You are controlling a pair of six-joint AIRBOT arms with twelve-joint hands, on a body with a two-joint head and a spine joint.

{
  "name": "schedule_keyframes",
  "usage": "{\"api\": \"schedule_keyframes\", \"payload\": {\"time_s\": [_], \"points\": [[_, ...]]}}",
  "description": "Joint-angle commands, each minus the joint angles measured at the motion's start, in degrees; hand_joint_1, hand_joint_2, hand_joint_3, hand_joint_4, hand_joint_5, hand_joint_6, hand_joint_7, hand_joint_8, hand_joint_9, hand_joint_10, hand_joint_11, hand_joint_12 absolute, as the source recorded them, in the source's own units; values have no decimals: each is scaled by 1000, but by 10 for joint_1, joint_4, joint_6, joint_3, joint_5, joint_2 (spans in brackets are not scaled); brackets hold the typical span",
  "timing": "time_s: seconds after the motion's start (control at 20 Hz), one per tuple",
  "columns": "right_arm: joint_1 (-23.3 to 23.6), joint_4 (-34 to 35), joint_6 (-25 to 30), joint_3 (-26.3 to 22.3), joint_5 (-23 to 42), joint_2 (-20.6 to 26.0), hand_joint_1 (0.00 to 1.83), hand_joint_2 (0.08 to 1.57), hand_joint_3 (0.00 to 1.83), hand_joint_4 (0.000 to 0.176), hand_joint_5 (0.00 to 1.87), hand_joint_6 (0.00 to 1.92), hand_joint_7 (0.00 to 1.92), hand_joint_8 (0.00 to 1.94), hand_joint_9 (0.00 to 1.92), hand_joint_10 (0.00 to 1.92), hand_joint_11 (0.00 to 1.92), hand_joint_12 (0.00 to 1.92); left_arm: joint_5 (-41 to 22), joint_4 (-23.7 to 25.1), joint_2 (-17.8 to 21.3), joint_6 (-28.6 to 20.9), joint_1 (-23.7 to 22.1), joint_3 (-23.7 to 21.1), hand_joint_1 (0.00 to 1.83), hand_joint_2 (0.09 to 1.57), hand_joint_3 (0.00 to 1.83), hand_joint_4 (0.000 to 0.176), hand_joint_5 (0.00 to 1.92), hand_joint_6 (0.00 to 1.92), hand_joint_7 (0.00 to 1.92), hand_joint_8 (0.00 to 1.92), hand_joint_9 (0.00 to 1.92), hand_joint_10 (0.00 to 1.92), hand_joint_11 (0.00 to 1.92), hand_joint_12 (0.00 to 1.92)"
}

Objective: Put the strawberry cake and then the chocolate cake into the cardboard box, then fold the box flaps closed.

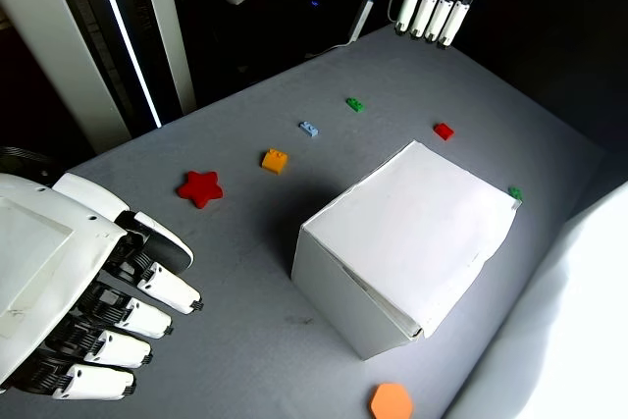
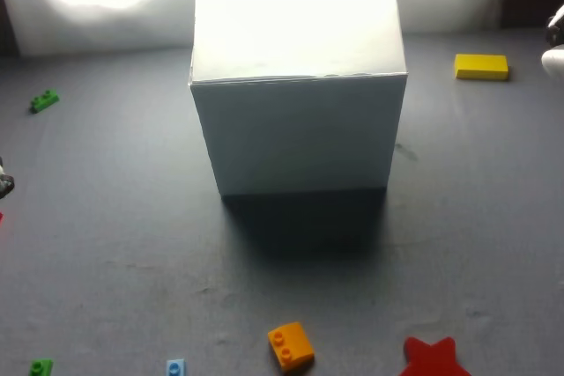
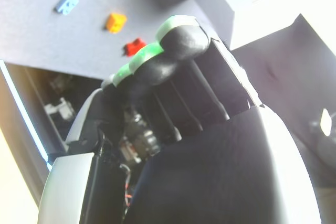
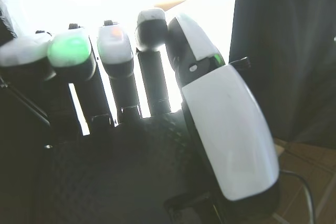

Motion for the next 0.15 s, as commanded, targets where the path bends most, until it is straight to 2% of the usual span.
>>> {"api": "schedule_keyframes", "payload": {"time_s": [0.0,0.05,0.1], "points": [[8,-5,0,1,64,7,868,1085,646,0,714,1825,1176,1905,1161,1921,1047,1921,10,-51,2,-2,-11,5,556,1436,0,0,896,1808,1023,1920,1040,1921,978,1921],[8,-5,0,1,64,7,923,945,909,0,695,1845,1187,1900,1184,1921,1082,1921,9,-46,1,-4,-20,8,570,1434,0,0,893,1780,1025,1921,1050,1921,970,1921],[8,-5,0,1,64,7,921,918,974,0,687,1865,1186,1908,1196,1921,1112,1921,8,-42,1,-6,-27,8,580,1431,0,0,900,1777,1035,1921,1056,1921,971,1921]]}}
